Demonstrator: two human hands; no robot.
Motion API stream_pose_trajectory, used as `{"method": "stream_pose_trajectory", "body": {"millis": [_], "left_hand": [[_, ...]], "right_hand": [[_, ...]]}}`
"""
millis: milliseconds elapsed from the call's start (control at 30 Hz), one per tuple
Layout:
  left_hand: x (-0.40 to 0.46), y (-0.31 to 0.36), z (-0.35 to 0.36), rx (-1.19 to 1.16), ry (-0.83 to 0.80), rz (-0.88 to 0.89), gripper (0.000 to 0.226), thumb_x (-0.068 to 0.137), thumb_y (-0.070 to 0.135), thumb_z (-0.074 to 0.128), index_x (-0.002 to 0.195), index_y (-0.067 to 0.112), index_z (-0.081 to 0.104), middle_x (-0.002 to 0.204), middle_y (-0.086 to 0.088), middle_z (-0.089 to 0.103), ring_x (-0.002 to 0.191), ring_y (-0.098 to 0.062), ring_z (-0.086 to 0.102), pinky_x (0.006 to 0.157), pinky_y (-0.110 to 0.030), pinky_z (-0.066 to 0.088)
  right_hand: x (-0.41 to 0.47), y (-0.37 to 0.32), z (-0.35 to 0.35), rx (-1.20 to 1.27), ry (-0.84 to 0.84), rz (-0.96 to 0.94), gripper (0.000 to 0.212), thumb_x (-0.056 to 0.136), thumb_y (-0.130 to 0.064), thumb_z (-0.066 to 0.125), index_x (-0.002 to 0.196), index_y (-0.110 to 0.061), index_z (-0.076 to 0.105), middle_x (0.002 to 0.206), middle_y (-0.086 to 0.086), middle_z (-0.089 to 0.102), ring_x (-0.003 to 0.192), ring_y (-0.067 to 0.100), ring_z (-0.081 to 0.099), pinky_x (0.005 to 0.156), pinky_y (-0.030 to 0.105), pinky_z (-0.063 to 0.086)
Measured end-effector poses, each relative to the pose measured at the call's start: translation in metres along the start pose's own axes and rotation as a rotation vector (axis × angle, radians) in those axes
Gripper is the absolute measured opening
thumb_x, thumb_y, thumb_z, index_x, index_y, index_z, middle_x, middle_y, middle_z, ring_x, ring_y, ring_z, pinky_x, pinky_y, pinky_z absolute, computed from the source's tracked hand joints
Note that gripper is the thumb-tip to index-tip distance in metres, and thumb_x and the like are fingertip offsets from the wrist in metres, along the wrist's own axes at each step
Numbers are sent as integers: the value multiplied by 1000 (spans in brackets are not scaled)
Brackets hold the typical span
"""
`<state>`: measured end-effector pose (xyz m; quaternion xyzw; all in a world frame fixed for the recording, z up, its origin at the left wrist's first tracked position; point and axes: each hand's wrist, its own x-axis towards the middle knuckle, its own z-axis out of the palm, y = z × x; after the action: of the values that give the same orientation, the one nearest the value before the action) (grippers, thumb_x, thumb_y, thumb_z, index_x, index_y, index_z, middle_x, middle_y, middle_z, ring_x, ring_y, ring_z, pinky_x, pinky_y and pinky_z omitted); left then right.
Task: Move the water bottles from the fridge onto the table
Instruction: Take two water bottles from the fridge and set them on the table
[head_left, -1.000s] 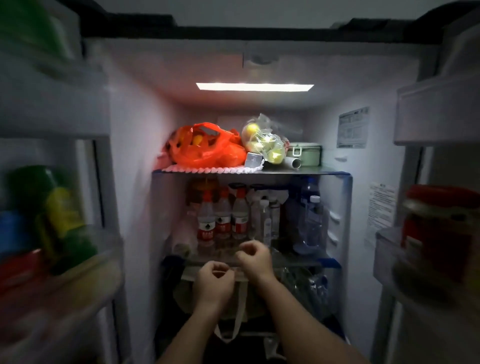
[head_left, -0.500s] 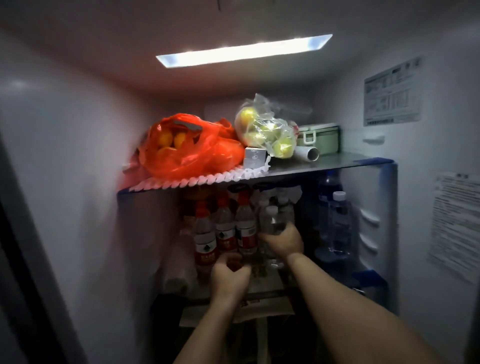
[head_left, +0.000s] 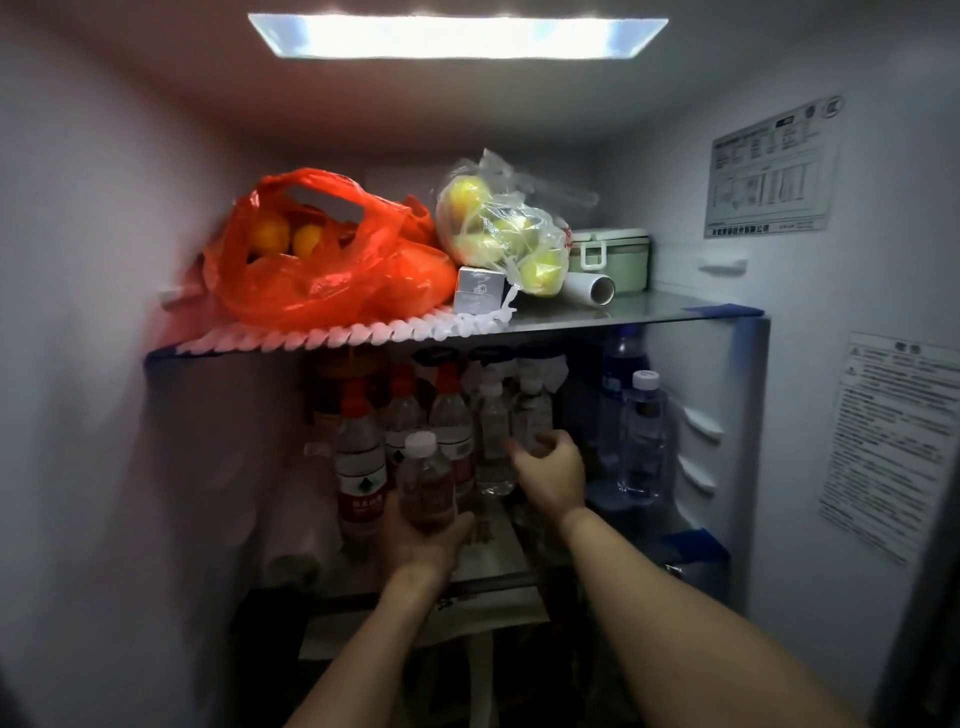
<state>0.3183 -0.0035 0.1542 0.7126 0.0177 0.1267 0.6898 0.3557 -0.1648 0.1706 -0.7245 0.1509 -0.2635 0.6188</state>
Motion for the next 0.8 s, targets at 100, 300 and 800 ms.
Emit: {"method": "stream_pose_trajectory", "body": {"millis": [100, 300, 800], "left_hand": [[0, -8, -11, -53, 24, 91, 58, 64, -1, 86, 115, 5, 60, 98, -4, 69, 85, -14, 67, 65, -14, 51], [-1, -5, -30, -90, 66, 176, 57, 65, -12, 81, 116, -9, 57, 91, -8, 68, 81, -8, 64, 62, -3, 48], [6, -16, -33, -48, 67, 61, 60, 63, 8, 89, 115, 4, 60, 103, -9, 71, 94, -24, 69, 82, -41, 59]], "right_hand": [[5, -4, 22, -123, -42, -36, 67, 63, -50, 85, 117, -19, 61, 101, -5, 69, 94, 16, 68, 76, 28, 54], [9, -13, 52, -295, 169, -45, 82, 61, -56, 86, 125, -15, 56, 121, 9, 68, 106, 30, 67, 85, 36, 56], [36, -55, 45, -519, 54, -230, 50, 82, -44, 61, 118, -10, 64, 126, 17, 61, 112, 38, 62, 86, 37, 52]]}}
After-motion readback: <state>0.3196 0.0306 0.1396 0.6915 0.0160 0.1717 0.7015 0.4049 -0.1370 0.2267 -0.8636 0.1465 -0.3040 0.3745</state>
